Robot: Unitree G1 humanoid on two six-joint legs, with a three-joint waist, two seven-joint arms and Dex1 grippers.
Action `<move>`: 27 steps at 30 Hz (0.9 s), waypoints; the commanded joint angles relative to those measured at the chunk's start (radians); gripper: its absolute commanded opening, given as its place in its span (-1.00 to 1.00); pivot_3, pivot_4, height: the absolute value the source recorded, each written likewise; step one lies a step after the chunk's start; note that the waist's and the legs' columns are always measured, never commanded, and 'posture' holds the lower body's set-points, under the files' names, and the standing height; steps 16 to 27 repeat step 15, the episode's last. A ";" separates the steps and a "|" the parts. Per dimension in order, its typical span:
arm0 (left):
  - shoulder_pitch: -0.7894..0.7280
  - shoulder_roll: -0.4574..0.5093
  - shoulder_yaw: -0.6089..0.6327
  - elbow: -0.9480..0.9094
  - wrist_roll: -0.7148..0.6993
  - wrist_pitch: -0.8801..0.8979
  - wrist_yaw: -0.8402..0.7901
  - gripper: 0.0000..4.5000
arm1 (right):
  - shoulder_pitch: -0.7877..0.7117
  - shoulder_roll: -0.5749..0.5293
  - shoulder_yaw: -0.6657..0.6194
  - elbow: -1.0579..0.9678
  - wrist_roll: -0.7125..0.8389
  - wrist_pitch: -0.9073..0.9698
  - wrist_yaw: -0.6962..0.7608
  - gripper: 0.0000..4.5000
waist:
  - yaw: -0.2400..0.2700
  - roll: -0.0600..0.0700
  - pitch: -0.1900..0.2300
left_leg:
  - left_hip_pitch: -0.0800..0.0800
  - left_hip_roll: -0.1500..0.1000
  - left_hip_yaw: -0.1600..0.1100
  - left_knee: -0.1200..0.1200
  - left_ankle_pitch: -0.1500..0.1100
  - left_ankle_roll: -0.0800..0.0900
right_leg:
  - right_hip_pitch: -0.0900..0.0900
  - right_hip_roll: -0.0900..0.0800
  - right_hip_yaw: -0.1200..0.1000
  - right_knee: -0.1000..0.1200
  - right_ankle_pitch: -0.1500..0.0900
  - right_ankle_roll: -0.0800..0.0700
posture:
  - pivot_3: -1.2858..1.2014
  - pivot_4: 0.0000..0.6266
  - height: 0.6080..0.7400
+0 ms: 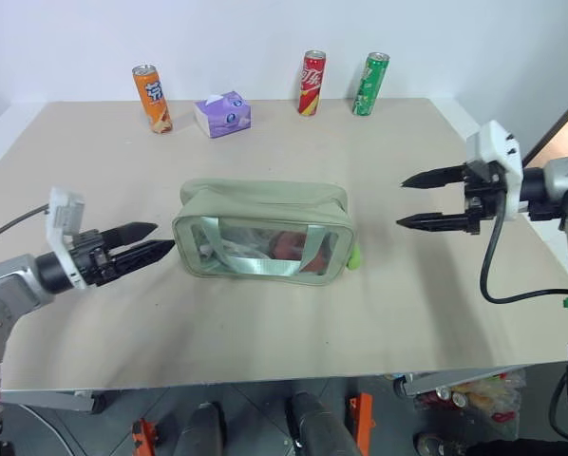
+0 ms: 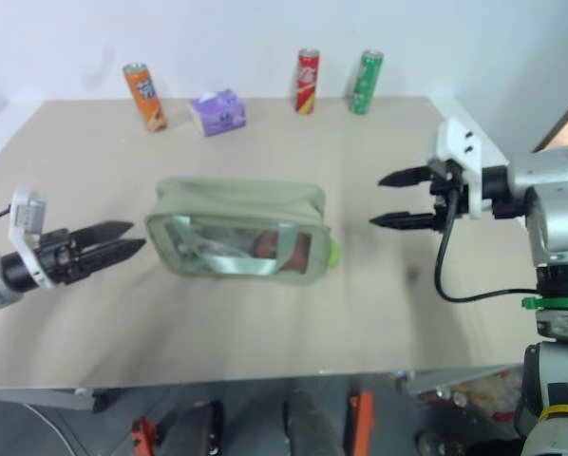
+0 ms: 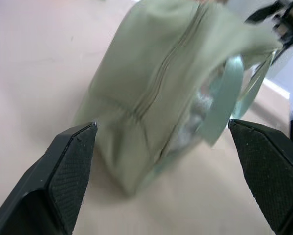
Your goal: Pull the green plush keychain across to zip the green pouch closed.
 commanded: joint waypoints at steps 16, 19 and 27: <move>0.054 -0.024 0.181 0.058 0.032 -0.070 0.090 0.99 | 0.328 0.018 -0.193 -0.236 0.178 0.203 -0.186 0.66 | 0.004 0.000 0.000 | 0.000 0.001 0.000 0.000 0.000 0.000 | 0.000 0.000 0.000 0.000 0.000 0.000 | 0.03 -0.52 1.00; 0.054 -0.024 0.181 0.058 0.032 -0.070 0.090 0.99 | 0.328 0.018 -0.193 -0.236 0.178 0.203 -0.186 0.66 | 0.004 0.000 0.000 | 0.000 0.001 0.000 0.000 0.000 0.000 | 0.000 0.000 0.000 0.000 0.000 0.000 | 0.03 -0.52 1.00; 0.054 -0.024 0.181 0.058 0.032 -0.070 0.090 0.99 | 0.328 0.018 -0.193 -0.236 0.178 0.203 -0.186 0.66 | 0.004 0.000 0.000 | 0.000 0.001 0.000 0.000 0.000 0.000 | 0.000 0.000 0.000 0.000 0.000 0.000 | 0.03 -0.52 1.00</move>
